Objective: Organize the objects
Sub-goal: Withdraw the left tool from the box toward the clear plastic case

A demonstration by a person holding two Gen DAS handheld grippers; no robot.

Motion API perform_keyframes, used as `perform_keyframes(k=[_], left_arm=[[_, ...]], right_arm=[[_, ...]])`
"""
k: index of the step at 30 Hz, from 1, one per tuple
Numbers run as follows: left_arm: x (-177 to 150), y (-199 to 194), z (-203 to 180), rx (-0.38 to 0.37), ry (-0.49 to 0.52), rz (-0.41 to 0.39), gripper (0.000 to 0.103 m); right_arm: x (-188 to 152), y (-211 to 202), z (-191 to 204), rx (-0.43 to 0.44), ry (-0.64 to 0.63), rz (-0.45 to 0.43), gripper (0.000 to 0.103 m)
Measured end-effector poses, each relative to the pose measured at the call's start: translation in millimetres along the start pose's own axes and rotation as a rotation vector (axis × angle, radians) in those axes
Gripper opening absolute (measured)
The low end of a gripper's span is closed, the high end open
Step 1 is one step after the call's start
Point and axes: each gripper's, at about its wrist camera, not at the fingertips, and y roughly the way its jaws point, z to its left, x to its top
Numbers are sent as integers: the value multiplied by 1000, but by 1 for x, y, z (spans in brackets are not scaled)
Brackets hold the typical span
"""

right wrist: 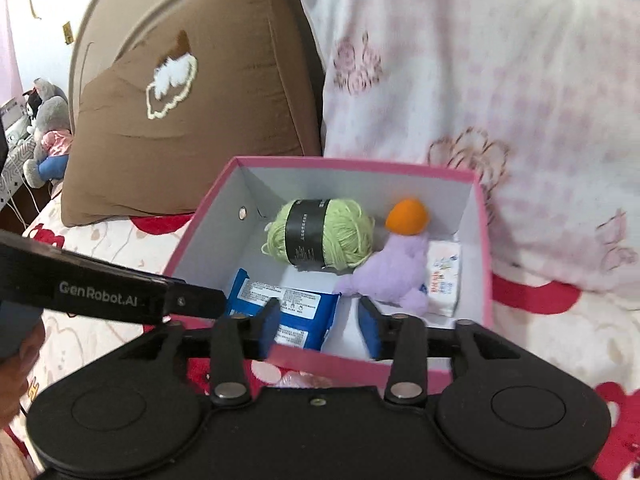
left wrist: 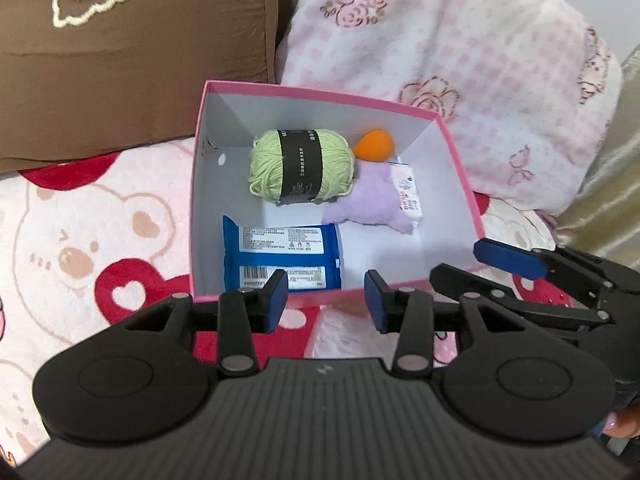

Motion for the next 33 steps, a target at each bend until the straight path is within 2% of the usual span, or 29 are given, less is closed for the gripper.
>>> perform_keyframes(k=[3,8,15,22,25,27,28,33], left_arm=[[-8,-14,-2,-7,-4,-4,41],[-25,-35,-12,-32,25,5,43],[-46,-57,-16,-40,17,9,45],[-60,-80,-18,-36,22,-5,50],[-64,-86,-20,-44,39,3,55],[-67,-87,-22,-39,61,8,64],[-69,-87,-23,-29,70,14,65],[-79,-80,-20,-28,69,40,74]], right_arm=[[-4,-16,9,-10,-29,4,55],[-17,-47,20,-5,-44,-4,68],[-30,-84,31,-6,-72,-40,72],[-46,-108,37,-8,-112,-40,87],[-51,-115,40,0,-117,-33,91],[-55,-118,42,5,-118,-22,97],[-56,-118,43,2,-123,-12,102],[-69,-110,50,-28,-155,16,103]])
